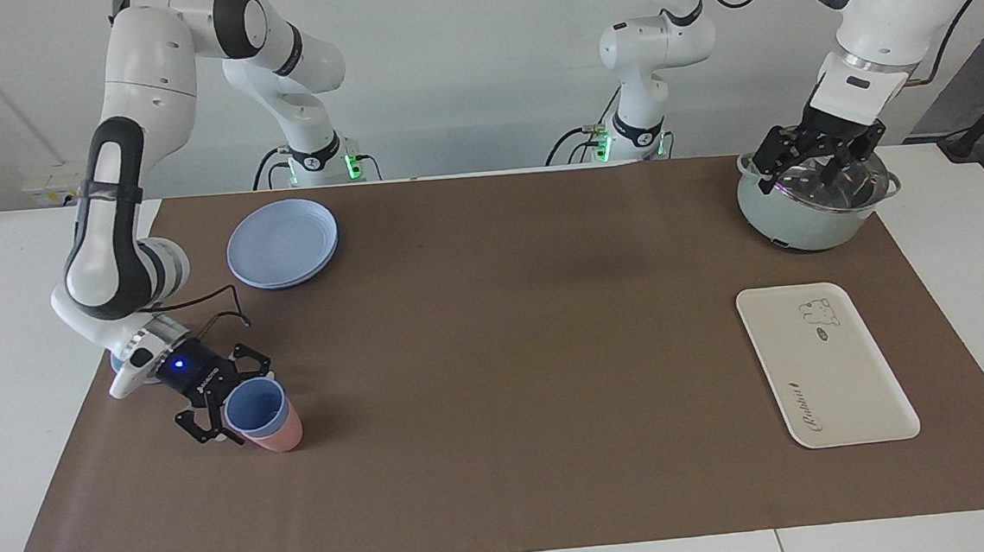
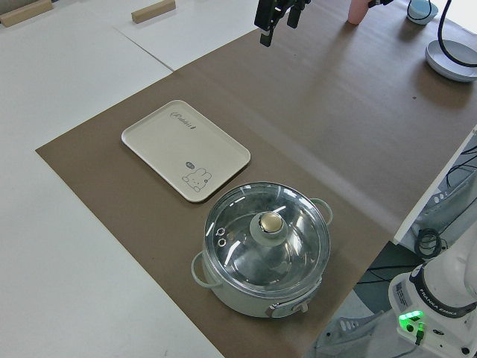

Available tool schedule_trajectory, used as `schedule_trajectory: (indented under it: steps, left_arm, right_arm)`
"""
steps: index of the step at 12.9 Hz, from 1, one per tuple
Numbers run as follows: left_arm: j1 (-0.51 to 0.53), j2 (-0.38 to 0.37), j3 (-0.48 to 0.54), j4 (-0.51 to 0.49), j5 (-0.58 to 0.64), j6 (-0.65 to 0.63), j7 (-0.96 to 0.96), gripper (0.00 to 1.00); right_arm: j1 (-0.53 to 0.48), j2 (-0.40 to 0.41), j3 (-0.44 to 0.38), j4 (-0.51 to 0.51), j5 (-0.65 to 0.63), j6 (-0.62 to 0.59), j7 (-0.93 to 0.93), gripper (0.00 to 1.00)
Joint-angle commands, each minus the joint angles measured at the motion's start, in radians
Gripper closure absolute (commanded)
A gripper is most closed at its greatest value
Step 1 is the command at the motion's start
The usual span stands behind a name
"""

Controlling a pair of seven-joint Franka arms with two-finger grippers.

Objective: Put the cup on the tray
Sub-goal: 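Close the right gripper on the rim of the pink cup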

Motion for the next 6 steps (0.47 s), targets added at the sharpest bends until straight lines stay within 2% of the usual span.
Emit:
schedule_trajectory:
  steps: [1,6]
  left_arm:
    - [0.004,-0.027,0.002,-0.037,-0.002,0.023,0.009,0.0]
    - [0.004,-0.056,0.003,-0.102,-0.002,0.064,0.0,0.0]
  right_arm:
    - [0.005,0.01,-0.001,0.008,0.04,0.021,-0.041,0.0]
    - [0.019,0.014,-0.001,0.001,0.042,0.035,-0.049,0.0]
